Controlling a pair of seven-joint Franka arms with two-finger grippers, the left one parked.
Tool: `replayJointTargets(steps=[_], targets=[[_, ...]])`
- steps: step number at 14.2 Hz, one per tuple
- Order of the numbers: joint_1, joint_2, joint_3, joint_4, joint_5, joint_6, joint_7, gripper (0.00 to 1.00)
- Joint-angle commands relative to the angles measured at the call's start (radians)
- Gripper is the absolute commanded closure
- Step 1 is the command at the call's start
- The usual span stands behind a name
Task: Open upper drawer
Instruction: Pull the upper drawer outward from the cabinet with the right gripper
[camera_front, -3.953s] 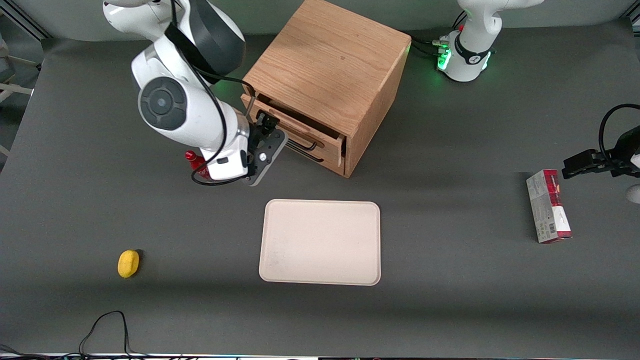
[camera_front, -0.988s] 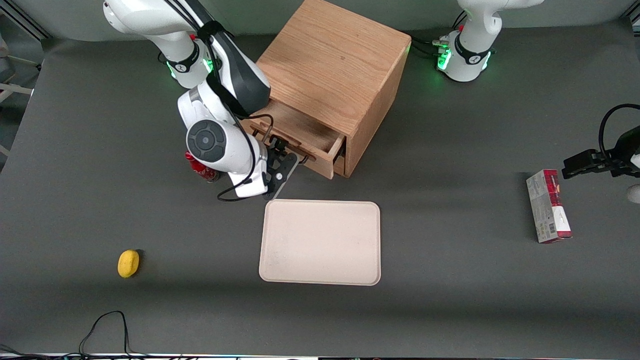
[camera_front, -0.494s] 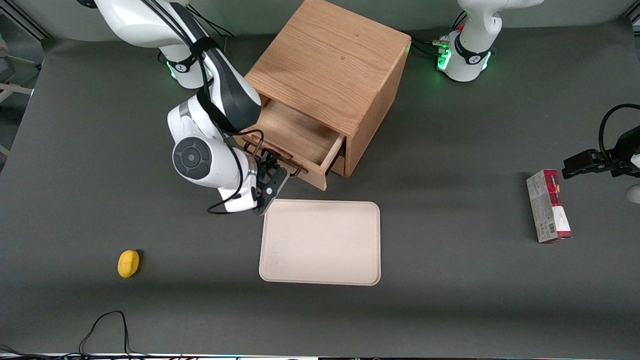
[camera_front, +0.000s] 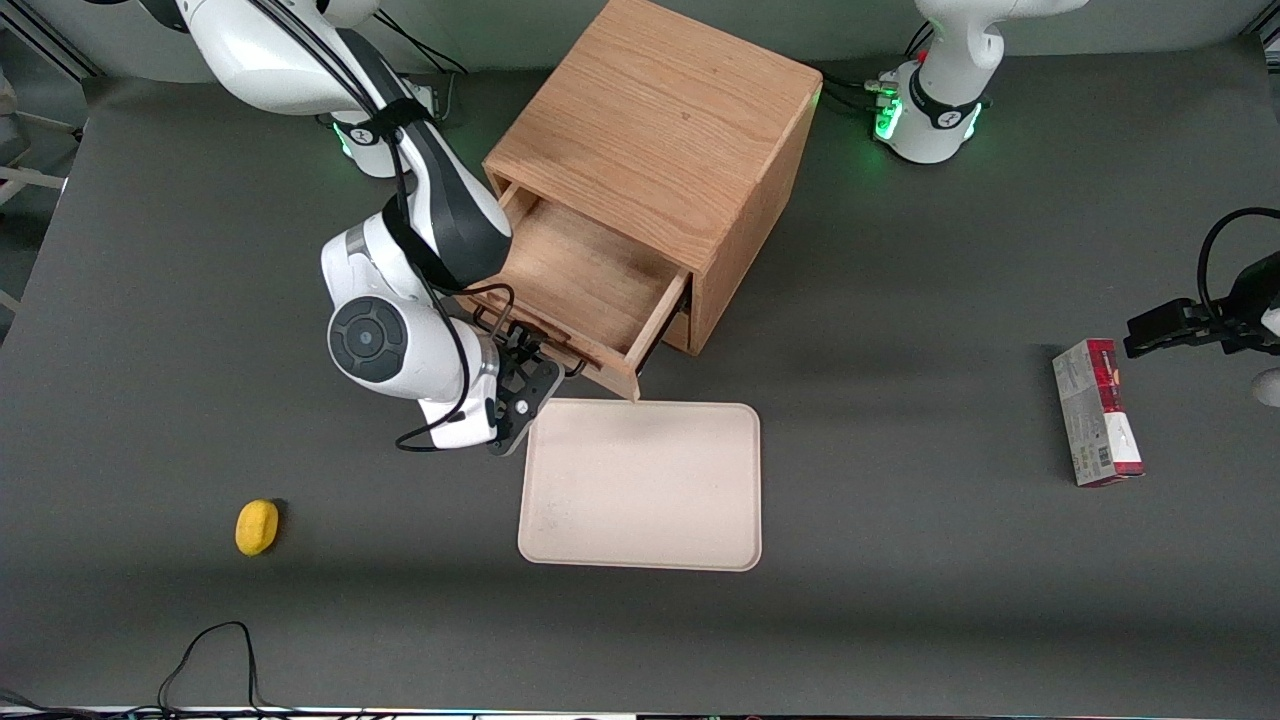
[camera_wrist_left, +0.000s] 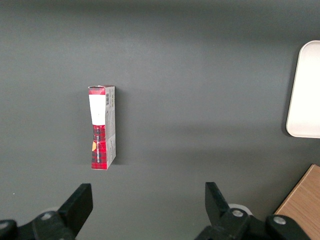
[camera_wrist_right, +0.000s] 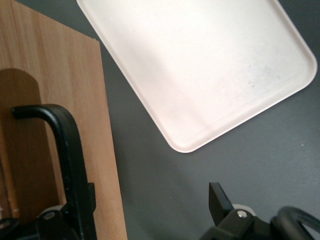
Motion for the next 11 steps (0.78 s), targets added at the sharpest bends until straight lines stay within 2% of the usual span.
replayJointTargets(steps=[1, 11], targets=[[-0.030, 0.048, 0.002, 0.078, -0.015, -0.007, -0.013, 0.00], [-0.079, 0.064, 0.003, 0.139, -0.004, -0.049, -0.048, 0.00]])
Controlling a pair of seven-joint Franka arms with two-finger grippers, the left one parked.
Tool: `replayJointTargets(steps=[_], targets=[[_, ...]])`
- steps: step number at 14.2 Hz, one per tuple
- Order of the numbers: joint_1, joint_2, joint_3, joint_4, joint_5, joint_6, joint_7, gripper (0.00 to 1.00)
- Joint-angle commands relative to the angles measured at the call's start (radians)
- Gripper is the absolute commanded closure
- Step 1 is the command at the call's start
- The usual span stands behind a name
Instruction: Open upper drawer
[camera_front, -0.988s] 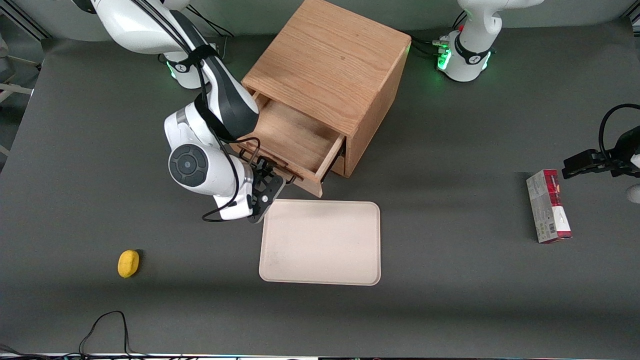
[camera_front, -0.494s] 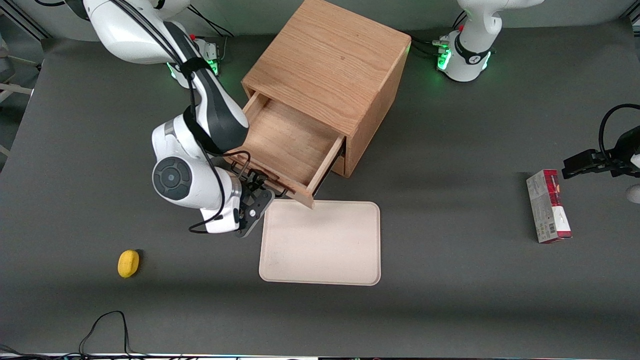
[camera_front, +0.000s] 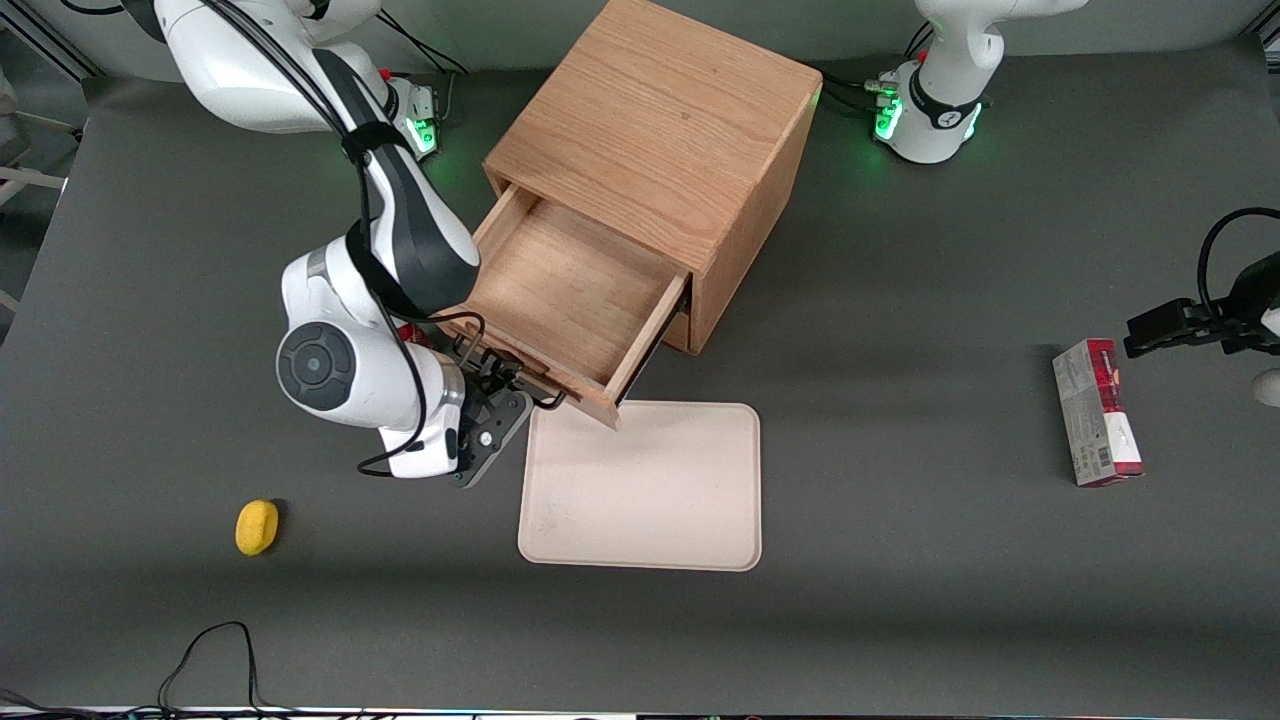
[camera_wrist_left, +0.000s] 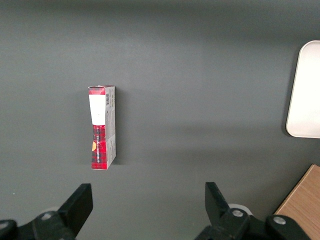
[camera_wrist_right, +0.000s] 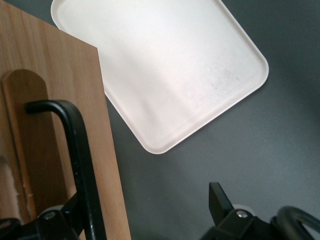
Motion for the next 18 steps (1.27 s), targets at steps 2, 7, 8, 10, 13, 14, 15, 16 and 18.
replayJointTargets(steps=[2, 7, 8, 10, 13, 14, 15, 16, 18], targets=[[-0.033, 0.042, 0.006, 0.090, -0.002, -0.042, -0.043, 0.00], [-0.043, 0.067, 0.005, 0.132, -0.008, -0.042, -0.043, 0.00], [-0.048, 0.068, 0.005, 0.135, -0.009, -0.042, -0.042, 0.00], [-0.057, 0.074, 0.005, 0.150, -0.011, -0.044, -0.042, 0.00], [-0.065, 0.081, 0.005, 0.176, -0.011, -0.047, -0.040, 0.00], [-0.072, 0.081, 0.005, 0.181, -0.011, -0.047, -0.040, 0.00], [-0.077, 0.081, 0.006, 0.184, -0.008, -0.047, -0.040, 0.00], [-0.079, 0.081, 0.005, 0.184, -0.006, -0.047, -0.040, 0.00], [-0.080, 0.078, 0.002, 0.187, -0.003, -0.055, -0.040, 0.00]])
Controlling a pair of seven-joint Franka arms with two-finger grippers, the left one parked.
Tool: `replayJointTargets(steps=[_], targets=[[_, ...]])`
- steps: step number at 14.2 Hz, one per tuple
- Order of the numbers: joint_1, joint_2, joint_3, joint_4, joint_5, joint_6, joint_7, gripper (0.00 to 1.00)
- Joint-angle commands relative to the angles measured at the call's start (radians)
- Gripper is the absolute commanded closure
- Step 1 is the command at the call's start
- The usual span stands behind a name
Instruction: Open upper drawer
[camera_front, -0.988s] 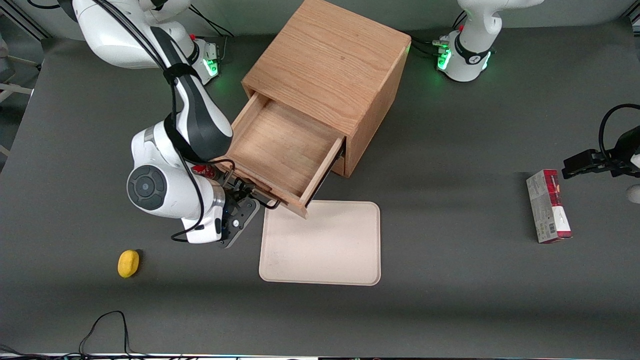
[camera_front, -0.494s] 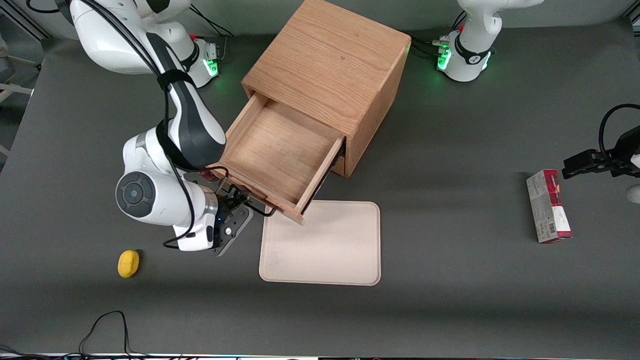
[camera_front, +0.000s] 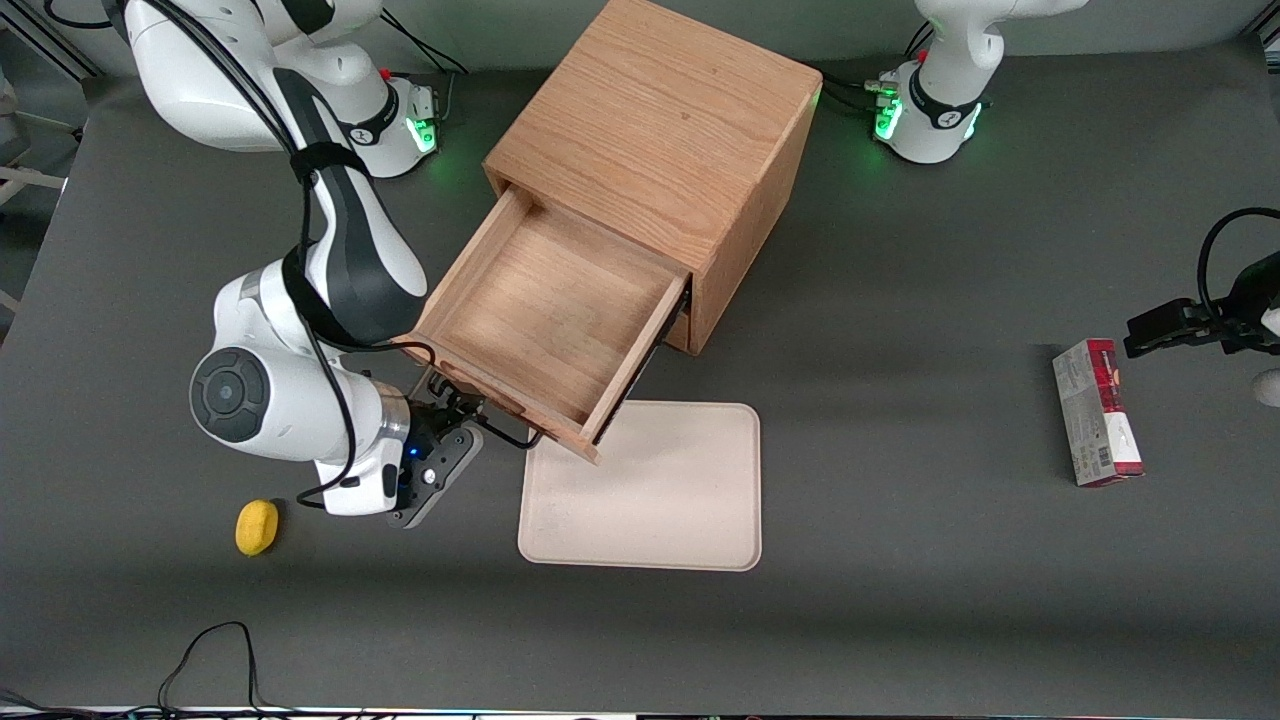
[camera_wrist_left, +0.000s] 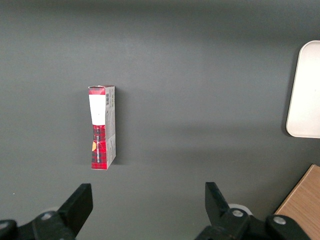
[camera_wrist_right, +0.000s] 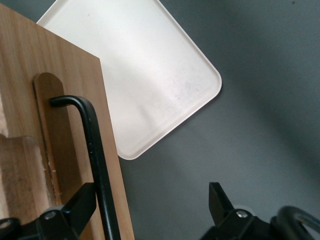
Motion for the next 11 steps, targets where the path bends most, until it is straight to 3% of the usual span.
replayJointTargets(steps=[1, 8, 11], targets=[[-0.014, 0.023, 0.002, 0.069, -0.002, -0.040, -0.017, 0.00], [-0.058, -0.035, -0.001, 0.154, -0.006, -0.207, -0.017, 0.00], [-0.075, -0.208, -0.036, 0.010, -0.029, -0.264, -0.014, 0.00]])
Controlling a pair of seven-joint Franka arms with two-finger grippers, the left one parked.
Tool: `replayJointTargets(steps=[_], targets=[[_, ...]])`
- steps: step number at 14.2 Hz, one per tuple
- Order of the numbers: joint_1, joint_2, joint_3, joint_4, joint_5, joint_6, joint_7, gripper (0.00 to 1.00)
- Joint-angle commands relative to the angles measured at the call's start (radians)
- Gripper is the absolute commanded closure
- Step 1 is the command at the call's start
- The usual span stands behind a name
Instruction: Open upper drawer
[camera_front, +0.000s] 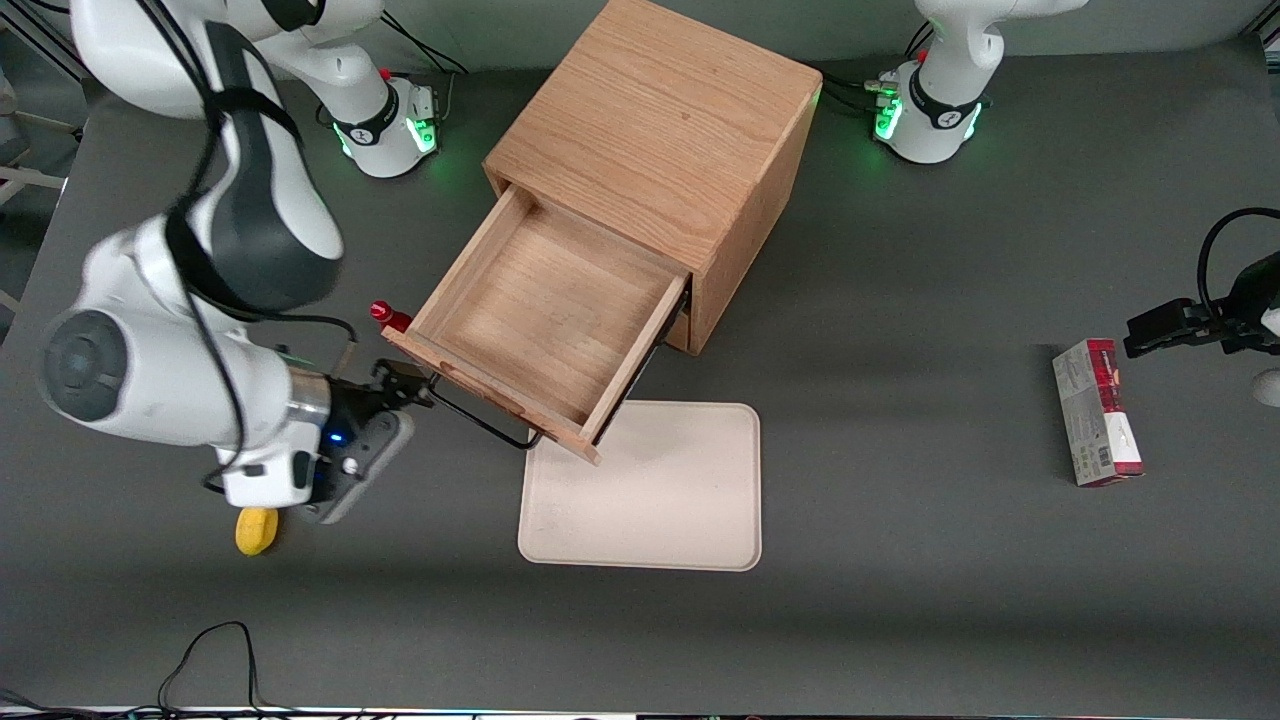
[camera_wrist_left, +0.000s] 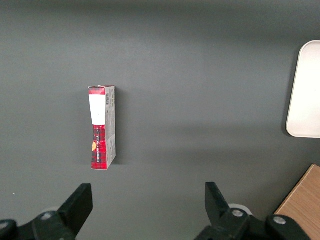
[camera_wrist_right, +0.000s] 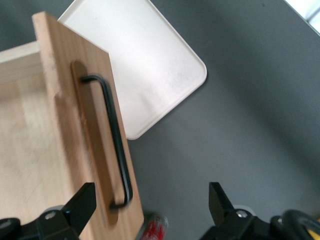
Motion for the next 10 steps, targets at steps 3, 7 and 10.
replayJointTargets(steps=[3, 7, 10], targets=[[0.001, -0.292, -0.034, -0.305, -0.077, -0.026, -0.008, 0.00], [0.004, -0.486, -0.083, -0.574, -0.121, 0.068, 0.108, 0.00], [0.001, -0.580, -0.085, -0.714, -0.135, 0.139, 0.288, 0.00]])
